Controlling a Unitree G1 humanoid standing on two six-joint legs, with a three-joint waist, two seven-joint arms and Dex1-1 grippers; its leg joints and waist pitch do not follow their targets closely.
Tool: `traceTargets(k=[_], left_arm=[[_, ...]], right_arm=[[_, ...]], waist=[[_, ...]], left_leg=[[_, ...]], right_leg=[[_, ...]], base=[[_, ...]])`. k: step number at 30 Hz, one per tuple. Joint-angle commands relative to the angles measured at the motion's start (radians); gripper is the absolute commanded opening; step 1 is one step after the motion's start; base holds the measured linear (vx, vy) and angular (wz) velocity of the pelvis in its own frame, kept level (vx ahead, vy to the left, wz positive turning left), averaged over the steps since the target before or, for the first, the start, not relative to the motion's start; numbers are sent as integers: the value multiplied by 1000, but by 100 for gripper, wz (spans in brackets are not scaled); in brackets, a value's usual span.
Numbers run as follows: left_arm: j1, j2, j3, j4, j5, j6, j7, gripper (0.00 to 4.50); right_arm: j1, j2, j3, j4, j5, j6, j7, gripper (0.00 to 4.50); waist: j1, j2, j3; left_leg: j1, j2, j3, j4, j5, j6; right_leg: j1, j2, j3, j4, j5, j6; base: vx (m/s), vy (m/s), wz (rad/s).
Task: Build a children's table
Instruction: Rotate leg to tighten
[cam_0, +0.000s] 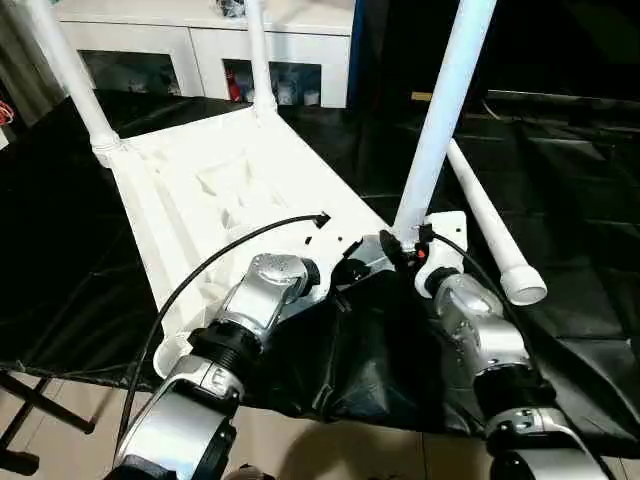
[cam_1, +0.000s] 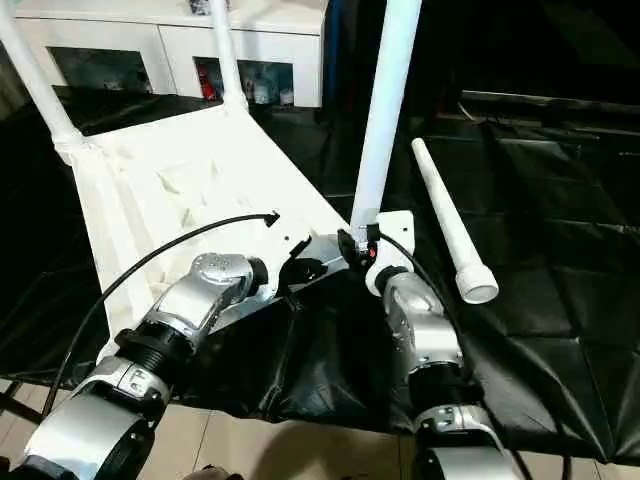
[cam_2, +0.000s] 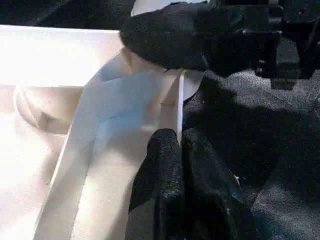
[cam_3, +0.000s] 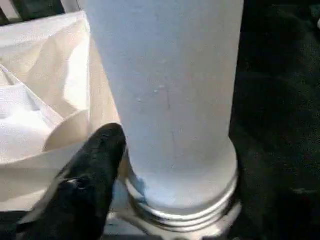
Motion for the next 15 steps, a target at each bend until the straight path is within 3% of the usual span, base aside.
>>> traceTargets(k=[1, 3, 5, 6, 10, 15], left_arm=[[-9, -43, -20, -39, -21, -45, -3, 0], [-12, -39, -12, -29, -19, -49, 16, 0], [-15, -40, 6, -20, -29, -44, 28, 44], [-14, -37, 14, -17, -38, -39, 20, 44], [-16, -33, 30, -13, -42, -50, 29, 83], [-19, -14, 61, -26, -56, -82, 53, 117]], right_arm=[[-2, 43, 52, 39, 2, 10, 24, 384], [-1, 28, 43, 28, 3, 0, 20, 390], [12, 9, 38, -7, 10, -1, 39, 393], [35, -16, 28, -65, 29, 8, 73, 393], [84, -72, -1, -176, 80, 27, 161, 393], [155, -173, -19, -297, 140, 55, 296, 393]], waist=[[2, 3, -70], [2, 2, -70], [3, 2, -71], [3, 0, -71], [9, -5, -72], [14, -6, -69]], left_leg=[[12, 53, -29, -64, -186, 52], [12, 53, -28, -63, -181, 53], [11, 53, -28, -62, -173, 57], [9, 52, -27, -61, -163, 62], [6, 52, -27, -58, -133, 97], [5, 50, -27, -57, -158, 105]], right_leg=[[57, -93, 50, -76, -201, -207], [57, -93, 51, -73, -185, -211], [59, -93, 51, -72, -167, -215], [60, -93, 51, -70, -153, -219], [64, -91, 50, -66, -108, -218], [65, -92, 47, -77, -190, -192]], base=[[0, 0, 0], [0, 0, 0], [0, 0, 0], [0, 0, 0], [0, 0, 0], [0, 0, 0]])
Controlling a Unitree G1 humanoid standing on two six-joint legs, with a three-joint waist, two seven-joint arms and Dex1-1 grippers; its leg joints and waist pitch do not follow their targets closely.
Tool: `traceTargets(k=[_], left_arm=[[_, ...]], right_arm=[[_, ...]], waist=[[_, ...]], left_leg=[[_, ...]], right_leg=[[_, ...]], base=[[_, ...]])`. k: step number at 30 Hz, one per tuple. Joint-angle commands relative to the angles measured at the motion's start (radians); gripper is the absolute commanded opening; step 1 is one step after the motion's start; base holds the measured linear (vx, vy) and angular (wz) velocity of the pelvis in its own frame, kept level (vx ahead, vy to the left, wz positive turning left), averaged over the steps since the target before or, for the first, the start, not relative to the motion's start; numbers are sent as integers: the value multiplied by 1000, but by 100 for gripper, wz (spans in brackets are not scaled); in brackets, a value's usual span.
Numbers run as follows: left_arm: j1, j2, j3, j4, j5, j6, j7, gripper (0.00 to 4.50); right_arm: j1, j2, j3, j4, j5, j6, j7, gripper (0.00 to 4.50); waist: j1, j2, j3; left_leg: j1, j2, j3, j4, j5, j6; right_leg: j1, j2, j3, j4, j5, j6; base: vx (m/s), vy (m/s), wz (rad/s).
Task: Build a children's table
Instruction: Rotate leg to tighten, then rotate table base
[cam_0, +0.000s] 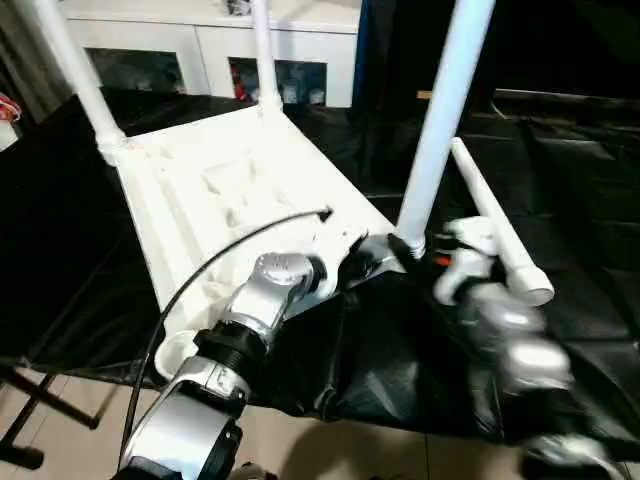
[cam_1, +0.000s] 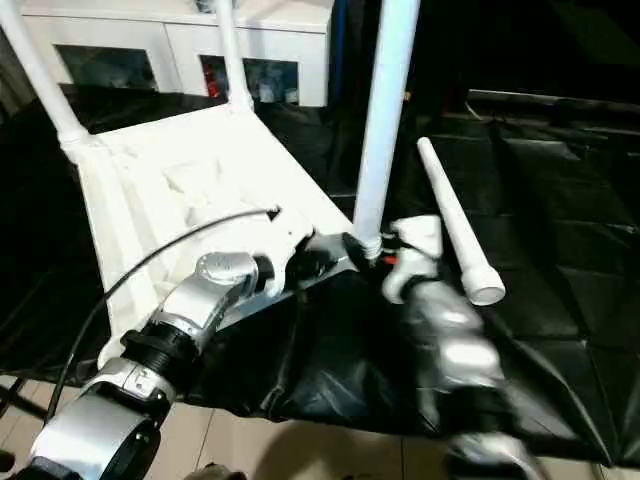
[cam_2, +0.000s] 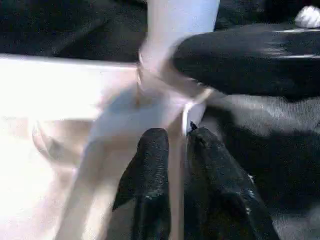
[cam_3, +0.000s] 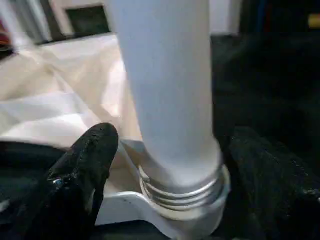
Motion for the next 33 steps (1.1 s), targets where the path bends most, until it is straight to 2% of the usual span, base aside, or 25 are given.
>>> traceTargets(k=[1, 4, 7, 8, 9, 10, 11, 12, 13, 15, 16, 18, 19, 20, 21, 22, 23, 24, 25, 26, 27, 28, 29, 30, 33], left_arm=[[-12, 13, 32, -30, -18, -18, 19, 134], [-12, 38, 57, -59, -31, -20, 22, 134], [-8, 116, 111, -131, -47, 16, 27, 134], [-8, 116, 111, -131, -47, 16, 27, 134], [-5, 163, 137, -155, -41, 32, 46, 134], [-5, 175, 144, -161, -39, 36, 51, 134], [-1, 222, 167, -182, -26, 56, 79, 134], [0, 239, 175, -189, -21, 63, 90, 134], [9, 297, 193, -208, 12, 89, 128, 134], [23, 344, 203, -226, 38, 115, 151, 134], [38, 378, 206, -241, 59, 144, 157, 100], [48, 399, 206, -252, 68, 164, 160, 95], [93, 465, 202, -290, 116, 219, 172, 81], [94, 467, 201, -291, 118, 221, 173, 65], [107, 487, 200, -303, 130, 241, 184, 55], [116, 501, 196, -304, 138, 253, 186, 51], [120, 508, 194, -304, 141, 258, 187, 46], [128, 519, 187, -304, 144, 269, 189, 33], [140, 536, 167, -295, 158, 282, 184, 33], [149, 544, 154, -289, 166, 293, 175, 9], [151, 546, 150, -288, 168, 296, 173, 9], [162, 551, 138, -288, 173, 316, 160, 2], [174, 558, 121, -291, 184, 340, 144, 1], [174, 558, 121, -291, 184, 340, 144, 1], [204, 577, 67, -311, 196, 388, 69, 0]], right_arm=[[19, -37, -21, -57, 35, 21, 54, 393], [34, -75, -47, -85, 62, 46, 76, 393], [70, -131, -72, -140, 97, 94, 124, 393], [70, -131, -72, -140, 97, 94, 124, 393], [105, -151, -50, -194, 116, 137, 172, 393], [114, -155, -44, -207, 119, 146, 183, 393], [146, -169, -6, -251, 127, 179, 215, 393], [157, -174, 7, -268, 130, 191, 227, 393], [182, -178, 61, -298, 114, 216, 243, 393], [189, -175, 101, -302, 86, 231, 233, 393], [182, -163, 123, -283, 55, 229, 208, 360], [177, -155, 134, -273, 38, 229, 193, 354], [150, -112, 148, -223, -1, 248, 128, 340], [149, -111, 148, -222, -2, 248, 126, 325], [139, -99, 153, -210, -12, 262, 105, 316], [130, -89, 159, -196, -21, 269, 89, 313], [126, -86, 162, -191, -25, 272, 82, 305], [120, -83, 171, -186, -27, 280, 67, 293], [102, -69, 180, -166, -32, 289, 44, 293], [89, -59, 187, -151, -37, 292, 30, 272], [85, -57, 189, -147, -38, 293, 26, 272], [70, -46, 196, -130, -45, 299, 13, 262], [54, -35, 204, -110, -57, 309, 0, 255], [54, -35, 204, -110, -57, 309, 0, 255], [11, -8, 211, -43, -88, 305, -29, 216]], waist=[[4, -10, -68], [2, -10, -69], [2, -10, -69], [2, -10, -69], [3, -16, -69], [5, -13, -70], [3, -11, -70], [3, -11, -70], [2, -6, -69], [-3, -5, -68], [-3, -1, -66], [-2, 0, -63], [0, 4, -64], [-7, 6, -61], [-4, 10, -64], [-4, 10, -61], [0, 11, -63], [-1, 11, -63], [3, 18, -63], [2, 15, -63], [5, 18, -66], [3, 17, -66], [4, 24, -66], [2, 21, -66], [1, 22, -67]], left_leg=[[7, 50, -27, -59, -162, 100], [8, 48, -27, -58, -171, 92], [6, 50, -29, -59, -159, 92], [6, 50, -29, -59, -159, 92], [10, 49, -27, -58, -164, 94], [10, 49, -27, -57, -159, 96], [6, 50, -28, -58, -148, 102], [8, 52, -30, -59, -150, 99], [3, 53, -32, -60, -152, 99], [6, 52, -32, -61, -162, 88], [11, 53, -31, -62, -185, 64], [13, 51, -31, -64, -198, 52], [16, 56, -34, -66, -207, 37], [13, 55, -35, -71, -227, 24], [21, 57, -36, -71, -241, 12], [21, 55, -35, -71, -256, 7], [24, 56, -35, -71, -256, 3], [25, 54, -33, -71, -258, 2], [24, 55, -35, -72, -257, -2], [21, 55, -36, -74, -261, -6], [23, 55, -37, -73, -257, -10], [18, 53, -37, -73, -246, -13], [19, 54, -37, -73, -243, -14], [18, 53, -37, -73, -240, -14], [15, 53, -36, -72, -226, -15]], right_leg=[[64, -92, 48, -79, -213, -189], [61, -90, 46, -84, -266, -173], [61, -87, 44, -79, -258, -170], [61, -87, 44, -79, -258, -170], [56, -84, 43, -81, -263, -167], [57, -83, 45, -77, -255, -166], [57, -85, 44, -76, -240, -169], [56, -84, 43, -73, -237, -171], [57, -84, 43, -73, -233, -163], [54, -83, 42, -74, -245, -161], [47, -85, 44, -78, -286, -161], [45, -83, 44, -82, -315, -154], [42, -86, 47, -78, -315, -158], [40, -84, 47, -78, -328, -160], [38, -85, 49, -78, -327, -155], [37, -84, 50, -81, -323, -159], [35, -85, 51, -79, -312, -162], [33, -82, 53, -79, -302, -165], [36, -84, 53, -76, -285, -169], [38, -84, 53, -75, -275, -168], [38, -85, 53, -72, -261, -169], [41, -86, 54, -68, -236, -175], [40, -87, 54, -68, -228, -177], [41, -86, 54, -68, -221, -179], [44, -87, 55, -63, -186, -196]], base=[[0, 0, 0], [0, 0, 0], [0, 0, 0], [0, 0, 0], [0, 0, 0], [0, 0, 0], [0, 0, 0], [0, 0, 0], [0, 0, 0], [0, 0, 0], [0, 0, 0], [0, 0, 0], [0, 0, 0], [0, 0, 0], [0, 0, 0], [0, 0, 0], [0, 0, 0], [0, 0, 0], [0, 0, 0], [0, 0, 0], [0, 0, 0], [0, 0, 0], [0, 0, 0], [0, 0, 0], [0, 0, 0]])
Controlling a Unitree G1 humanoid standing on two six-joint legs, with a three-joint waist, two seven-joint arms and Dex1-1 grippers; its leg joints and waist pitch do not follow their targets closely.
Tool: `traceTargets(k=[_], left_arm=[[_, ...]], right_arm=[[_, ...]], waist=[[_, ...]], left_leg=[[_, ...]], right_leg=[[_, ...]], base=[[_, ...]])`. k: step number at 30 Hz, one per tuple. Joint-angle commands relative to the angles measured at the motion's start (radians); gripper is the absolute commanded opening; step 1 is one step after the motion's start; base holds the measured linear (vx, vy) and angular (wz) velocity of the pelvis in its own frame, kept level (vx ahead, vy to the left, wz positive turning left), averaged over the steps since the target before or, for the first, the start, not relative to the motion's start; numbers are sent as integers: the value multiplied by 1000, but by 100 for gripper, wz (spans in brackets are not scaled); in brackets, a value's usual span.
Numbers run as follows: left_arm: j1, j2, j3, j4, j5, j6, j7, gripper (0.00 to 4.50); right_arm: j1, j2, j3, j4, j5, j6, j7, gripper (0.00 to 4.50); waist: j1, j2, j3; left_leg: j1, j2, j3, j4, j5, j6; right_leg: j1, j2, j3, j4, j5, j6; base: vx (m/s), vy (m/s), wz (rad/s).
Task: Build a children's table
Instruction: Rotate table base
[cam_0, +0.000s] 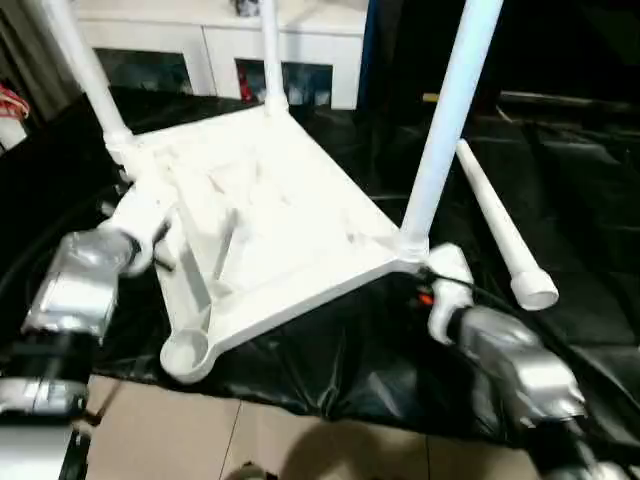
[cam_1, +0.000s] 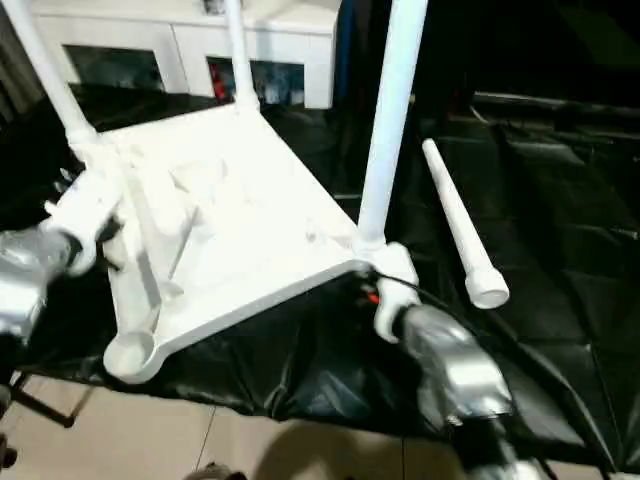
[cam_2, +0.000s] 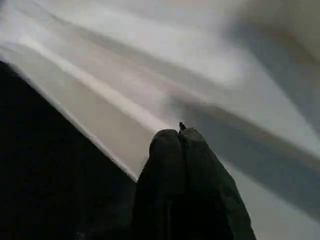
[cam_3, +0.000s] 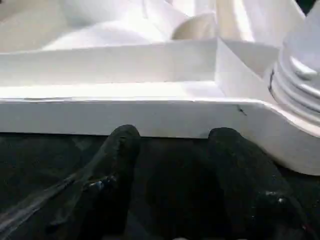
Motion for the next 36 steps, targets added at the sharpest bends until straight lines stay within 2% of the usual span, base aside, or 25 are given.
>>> traceTargets(k=[1, 5, 6, 7, 8, 9, 10, 11, 12, 14, 16, 17, 20, 22, 23, 24, 25, 28, 30, 32, 33, 34, 35, 36], left_arm=[[11, 20, -32, -26, 14, 36, -54, 0], [32, 44, -84, -55, 15, 71, -125, 0], [40, 52, -101, -68, 10, 77, -154, 0], [54, 65, -129, -101, -12, 68, -216, 0], [62, 72, -145, -123, -28, 59, -256, 0], [71, 78, -164, -155, -51, 65, -310, 0], [71, 78, -164, -155, -51, 65, -310, 0], [81, 86, -188, -201, -88, 82, -382, 0], [81, 86, -188, -201, -88, 82, -382, 0], [95, 90, -242, -300, -163, 101, -527, 0], [94, 81, -249, -315, -179, 97, -546, 0], [94, 81, -249, -315, -179, 97, -546, 0], [76, 19, -264, -362, -232, 127, -574, 0], [49, -55, -270, -346, -242, 119, -546, 0], [49, -55, -270, -346, -242, 119, -546, 0], [31, -102, -273, -319, -239, 103, -520, 0], [31, -102, -273, -319, -239, 103, -520, 0], [-31, -251, -276, -204, -213, 39, -403, 0], [-48, -289, -268, -165, -208, 9, -358, 0], [-53, -297, -268, -160, -198, -2, -342, 0], [-53, -297, -268, -160, -198, -2, -342, 0], [-52, -295, -266, -161, -200, -8, -346, 0], [-49, -290, -259, -164, -205, -28, -353, 0], [-47, -286, -256, -167, -207, -36, -356, 0]], right_arm=[[-21, 9, 6, 39, -28, 5, -23, 216], [-50, 23, 10, 92, -39, -16, -40, 171], [-60, 27, 12, 109, -40, -25, -44, 162], [-77, 35, 11, 136, -40, -36, -52, 162], [-88, 40, 10, 153, -40, -43, -57, 139], [-102, 46, 8, 175, -43, -53, -62, 132], [-102, 46, 8, 175, -43, -53, -62, 132], [-117, 51, 6, 198, -46, -62, -66, 123], [-117, 51, 6, 198, -46, -62, -66, 112], [-163, 67, -5, 265, -58, -93, -73, 88], [-172, 69, -7, 274, -59, -98, -75, 76], [-172, 69, -7, 274, -59, -98, -75, 66], [-195, 75, -11, 305, -53, -117, -85, 38], [-197, 77, -11, 307, -52, -120, -88, 21], [-197, 77, -11, 307, -52, -120, -88, 21], [-194, 77, -13, 304, -53, -123, -90, 10], [-194, 77, -13, 304, -53, -123, -90, 3], [-165, 62, -44, 247, -52, -117, -103, 3], [-144, 46, -59, 203, -48, -109, -116, 3], [-118, 27, -76, 149, -42, -94, -127, 3], [-118, 27, -76, 149, -42, -94, -127, 3], [-109, 19, -82, 128, -41, -84, -132, 3], [-97, 4, -93, 88, -47, -59, -147, 3], [-93, -2, -97, 72, -51, -47, -155, 3]], waist=[[0, 20, -71], [-5, 21, -68], [-5, 17, -68], [-6, 17, -68], [-9, 19, -67], [-10, 16, -65], [-8, 19, -63], [-7, 17, -63], [-7, 19, -63], [-7, 21, -64], [-8, 21, -63], [-7, 21, -66], [-10, 18, -71], [-10, 18, -71], [-9, 17, -71], [-11, 15, -71], [-11, 15, -71], [-13, 15, -70], [-9, 13, -72], [-10, 17, -76], [-11, 14, -76], [-12, 12, -76], [-12, 17, -76], [-12, 16, -75]], left_leg=[[19, 54, -34, -71, -228, -16], [18, 53, -34, -72, -234, -15], [18, 54, -34, -72, -236, -15], [14, 55, -39, -75, -236, -17], [13, 54, -36, -75, -241, -18], [21, 55, -34, -74, -262, -21], [22, 55, -35, -76, -275, -26], [26, 56, -33, -75, -285, -31], [23, 55, -35, -75, -280, -30], [25, 56, -34, -76, -276, -34], [24, 55, -31, -75, -267, -35], [26, 53, -30, -72, -259, -34], [19, 52, -27, -69, -202, -22], [17, 51, -27, -67, -187, -13], [17, 50, -26, -65, -180, -9], [13, 50, -25, -65, -175, -4], [13, 50, -25, -65, -175, -4], [13, 46, -23, -62, -185, 6], [13, 47, -26, -61, -175, 10], [9, 46, -29, -59, -156, 20], [7, 45, -27, -58, -152, 26], [7, 44, -27, -58, -143, 34], [8, 44, -27, -57, -142, 38], [10, 44, -26, -56, -142, 43]], right_leg=[[43, -90, 53, -64, -185, -203], [46, -89, 54, -64, -180, -210], [47, -90, 54, -64, -186, -208], [50, -96, 54, -62, -203, -212], [49, -94, 54, -64, -214, -211], [42, -92, 55, -70, -236, -211], [42, -94, 56, -70, -265, -211], [40, -95, 57, -72, -282, -205], [43, -96, 58, -70, -282, -205], [40, -94, 58, -68, -266, -210], [41, -90, 58, -65, -249, -216], [41, -89, 58, -64, -228, -217], [50, -88, 57, -54, -154, -231], [53, -88, 57, -55, -146, -233], [53, -88, 56, -56, -143, -232], [56, -88, 56, -57, -141, -233], [56, -88, 56, -57, -141, -233], [58, -85, 55, -68, -181, -217], [61, -85, 54, -67, -179, -204], [64, -86, 52, -63, -144, -203], [65, -85, 52, -64, -139, -204], [65, -84, 51, -63, -137, -206], [64, -85, 51, -63, -142, -207], [62, -82, 51, -68, -156, -204]], base=[[0, 0, 0], [0, 0, 0], [0, 0, 0], [0, 0, 0], [0, 0, 0], [0, 0, 0], [0, 0, 0], [0, 0, 0], [0, 0, 0], [0, 0, 0], [0, 0, 0], [0, 0, 0], [0, 0, 0], [0, 0, 0], [0, 0, 0], [0, 0, 0], [0, 0, 0], [0, 0, 0], [0, 0, 0], [0, 0, 0], [0, 0, 0], [0, 0, 0], [0, 0, 0], [0, 0, 0]])
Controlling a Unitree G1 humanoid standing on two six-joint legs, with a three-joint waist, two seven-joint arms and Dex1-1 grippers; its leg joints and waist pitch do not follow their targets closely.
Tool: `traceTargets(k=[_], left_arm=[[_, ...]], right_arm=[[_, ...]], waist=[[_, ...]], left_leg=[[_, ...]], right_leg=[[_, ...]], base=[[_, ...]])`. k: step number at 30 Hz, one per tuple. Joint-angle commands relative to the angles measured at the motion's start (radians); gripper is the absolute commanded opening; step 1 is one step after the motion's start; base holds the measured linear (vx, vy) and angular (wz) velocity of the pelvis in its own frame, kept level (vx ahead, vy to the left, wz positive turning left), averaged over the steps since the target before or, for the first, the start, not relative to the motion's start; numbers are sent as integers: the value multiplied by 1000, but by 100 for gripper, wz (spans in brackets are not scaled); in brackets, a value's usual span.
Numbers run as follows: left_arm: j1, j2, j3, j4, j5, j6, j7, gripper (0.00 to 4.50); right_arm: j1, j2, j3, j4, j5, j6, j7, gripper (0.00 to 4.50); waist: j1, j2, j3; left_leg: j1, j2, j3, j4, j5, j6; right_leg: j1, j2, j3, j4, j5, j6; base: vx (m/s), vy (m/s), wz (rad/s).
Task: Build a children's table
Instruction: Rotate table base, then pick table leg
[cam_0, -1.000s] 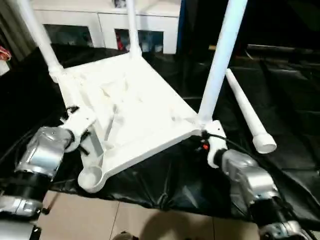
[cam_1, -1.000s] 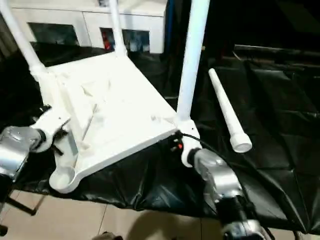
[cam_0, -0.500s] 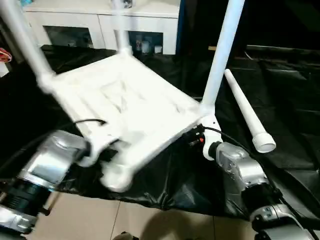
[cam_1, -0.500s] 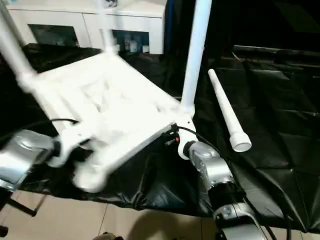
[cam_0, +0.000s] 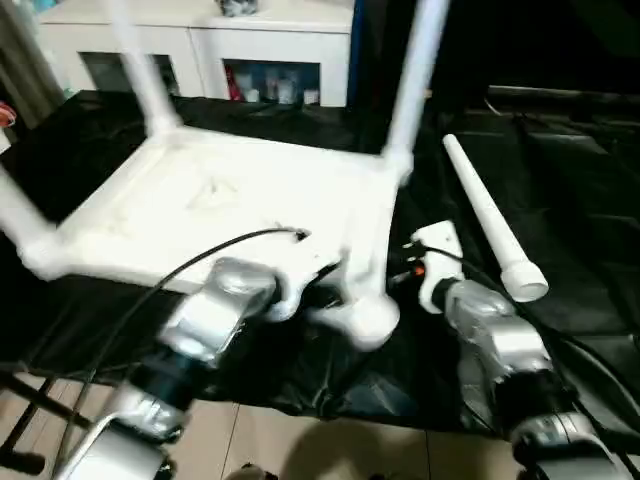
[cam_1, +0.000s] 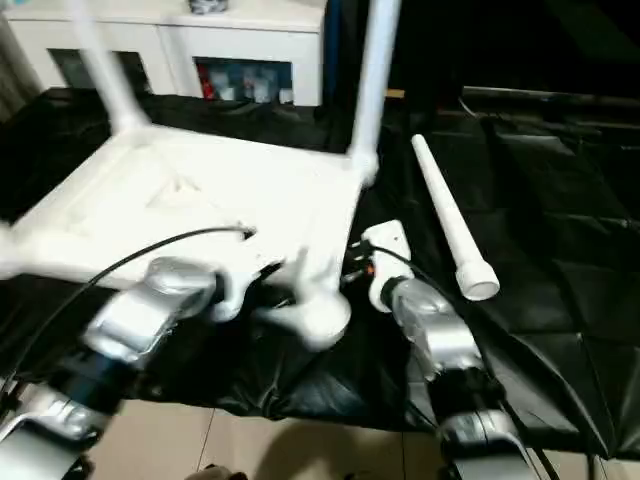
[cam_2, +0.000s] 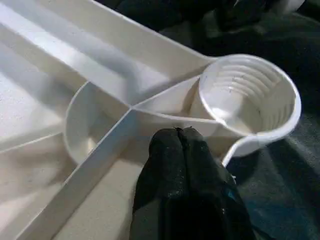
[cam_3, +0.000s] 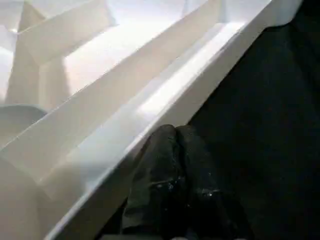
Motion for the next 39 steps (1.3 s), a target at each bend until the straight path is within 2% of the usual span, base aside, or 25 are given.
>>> traceTargets(k=[1, 3, 5, 6, 7, 8, 9, 10, 11, 12, 13, 14, 15, 16, 17, 20, 24, 27, 28, 33, 35, 39], left_arm=[[2, 23, 16, -6, -3, -49, -14, 0], [7, 28, 28, -14, -7, -87, -14, 0], [18, 27, 71, -56, -35, -111, 6, 0], [18, 27, 71, -56, -35, -111, 6, 0], [21, 27, 83, -72, -51, -90, 1, 0], [24, 30, 88, -86, -61, -77, -4, 33], [32, 41, 89, -110, -66, -68, -14, 41], [39, 50, 94, -136, -78, -54, -23, 41], [45, 55, 107, -175, -102, -32, -31, 41], [45, 55, 107, -175, -102, -32, -31, 41], [44, 52, 116, -192, -116, -20, -33, 61], [43, 50, 118, -202, -123, -14, -36, 76], [42, 50, 118, -207, -127, -12, -37, 84], [43, 54, 112, -218, -126, -14, -41, 82], [44, 59, 105, -238, -132, -7, -50, 81], [47, 65, 103, -259, -143, 9, -51, 107], [58, 88, 93, -306, -153, 39, -62, 147], [60, 92, 93, -313, -155, 44, -63, 168], [62, 94, 94, -325, -161, 56, -66, 185], [63, 103, 88, -334, -168, 67, -69, 219], [64, 113, 78, -340, -167, 75, -68, 243], [62, 122, 72, -337, -149, 67, -56, 264]], right_arm=[[13, -25, -25, -78, -11, 63, -38, 3], [13, -36, -35, -117, -9, 104, -45, 3], [-25, -52, -74, -162, 31, 235, -56, 3], [-25, -52, -74, -162, 31, 235, -56, 3], [-43, -59, -82, -162, 33, 265, -64, 3], [-58, -65, -89, -160, 35, 286, -71, 28], [-86, -74, -102, -146, 40, 296, -79, 28], [-114, -85, -112, -132, 37, 309, -90, 35], [-158, -102, -124, -93, 24, 329, -118, 35], [-158, -102, -124, -93, 24, 329, -118, 41], [-182, -111, -128, -63, 11, 346, -136, 70], [-200, -120, -127, -38, -2, 360, -145, 78], [-210, -125, -126, -23, -9, 368, -150, 80], [-231, -132, -126, 9, -17, 373, -156, 83], [-277, -146, -131, 85, -34, 371, -185, 96], [-316, -157, -141, 151, -36, 358, -212, 121], [-401, -197, -144, 321, -56, 319, -251, 163], [-422, -206, -146, 366, -63, 309, -253, 184], [-457, -222, -142, 449, -81, 274, -252, 193], [-494, -239, -130, 547, -99, 225, -264, 237], [-525, -247, -124, 641, -103, 182, -267, 257], [-557, -251, -94, 743, -141, 175, -230, 289]], waist=[[5, -3, -75], [7, 1, -73], [5, 6, -74], [6, 6, -74], [6, 7, -73], [6, 7, -74], [5, 4, -74], [7, 6, -76], [5, -3, -75], [6, 1, -75], [7, 5, -75], [5, -7, -74], [9, -2, -76], [10, -4, -75], [9, -6, -77], [10, -6, -77], [10, -4, -79], [8, -5, -77], [6, -4, -78], [7, -3, -75], [5, -3, -77], [5, -6, -75]], left_leg=[[9, 45, -26, -57, -143, 46], [10, 44, -27, -58, -154, 41], [12, 45, -28, -59, -168, 31], [11, 47, -29, -60, -166, 29], [14, 48, -28, -59, -173, 25], [13, 46, -27, -59, -174, 22], [13, 46, -27, -58, -171, 20], [13, 47, -27, -58, -160, 18], [12, 45, -25, -57, -151, 21], [13, 47, -26, -56, -147, 14], [16, 44, -23, -54, -145, 14], [12, 42, -22, -55, -142, 17], [14, 42, -23, -53, -129, 17], [12, 42, -21, -53, -125, 20], [11, 41, -22, -52, -118, 22], [10, 40, -20, -50, -113, 21], [10, 41, -21, -47, -110, 20], [7, 37, -18, -45, -114, 26], [6, 38, -20, -45, -119, 24], [10, 37, -18, -43, -149, 20], [9, 38, -19, -42, -153, 20], [6, 38, -18, -41, -158, 26]], right_leg=[[60, -82, 50, -70, -179, -198], [57, -81, 49, -74, -221, -184], [58, -81, 49, -72, -240, -179], [59, -82, 49, -71, -237, -182], [54, -81, 49, -72, -238, -181], [53, -82, 49, -72, -240, -183], [55, -82, 50, -72, -237, -184], [55, -83, 50, -68, -228, -186], [54, -80, 50, -69, -221, -187], [54, -84, 50, -63, -220, -195], [51, -81, 50, -67, -228, -192], [53, -79, 50, -68, -228, -191], [53, -80, 50, -64, -223, -193], [52, -81, 50, -66, -222, -190], [54, -81, 50, -62, -212, -195], [54, -81, 50, -63, -208, -196], [56, -81, 48, -57, -185, -203], [56, -77, 47, -59, -185, -205], [57, -78, 46, -56, -189, -208], [54, -77, 44, -62, -225, -210], [53, -76, 43, -57, -213, -215], [54, -75, 42, -58, -220, -222]], base=[[0, 0, 0], [0, 0, 0], [0, 0, 0], [0, 0, 0], [0, 0, 0], [0, 0, 0], [0, 0, 0], [0, 0, 0], [0, 0, 0], [0, 0, 0], [0, 0, 0], [0, 0, 0], [0, 0, 0], [0, 0, 0], [0, 0, 0], [0, 0, 0], [0, 0, 0], [0, 0, 0], [0, 0, 0], [0, 0, 0], [0, 0, 0], [0, 0, 0]])
